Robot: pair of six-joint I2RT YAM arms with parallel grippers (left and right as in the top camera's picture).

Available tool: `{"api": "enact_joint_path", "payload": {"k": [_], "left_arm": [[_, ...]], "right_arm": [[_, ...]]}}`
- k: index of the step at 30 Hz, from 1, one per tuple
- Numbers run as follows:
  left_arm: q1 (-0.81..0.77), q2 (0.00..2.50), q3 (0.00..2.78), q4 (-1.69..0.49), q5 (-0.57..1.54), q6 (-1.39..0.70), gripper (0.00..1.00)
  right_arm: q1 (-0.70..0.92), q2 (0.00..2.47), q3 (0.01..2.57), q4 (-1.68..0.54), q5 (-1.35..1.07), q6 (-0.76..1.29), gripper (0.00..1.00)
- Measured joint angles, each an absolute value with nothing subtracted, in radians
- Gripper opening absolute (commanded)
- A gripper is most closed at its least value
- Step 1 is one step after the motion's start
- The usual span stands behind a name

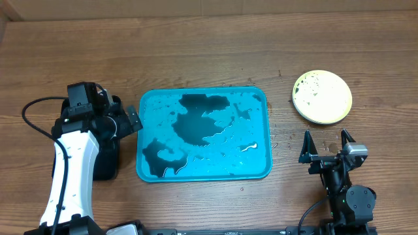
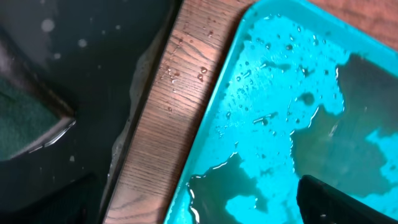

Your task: Clean dirty plates on tray and stack at the side

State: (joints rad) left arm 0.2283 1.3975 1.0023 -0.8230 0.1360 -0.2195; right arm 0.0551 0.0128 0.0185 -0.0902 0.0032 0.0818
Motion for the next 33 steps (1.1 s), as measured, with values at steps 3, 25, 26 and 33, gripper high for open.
{"api": "enact_joint_path", "payload": {"k": [3, 25, 26, 33], "left_arm": [[0.227, 1.399, 0.996, -0.822, 0.16, -0.119, 1.0], [0.183, 0.892, 0.283, -0.095, 0.296, 0.109, 1.0], [0.183, 0.865, 0.259, -0.079, 0.299, 0.109, 1.0], [0.181, 0.727, 0.16, -0.005, 0.319, 0.112, 1.0]], "right_arm": [[0.055, 0.013, 0.019, -0.09, 0.004, 0.082, 1.0], [0.055, 0.013, 0.019, -0.09, 0.004, 0.081, 1.0], [0.055, 0.013, 0.019, -0.09, 0.004, 0.081, 1.0], [0.055, 0.013, 0.019, -0.091, 0.004, 0.081, 1.0]]}}
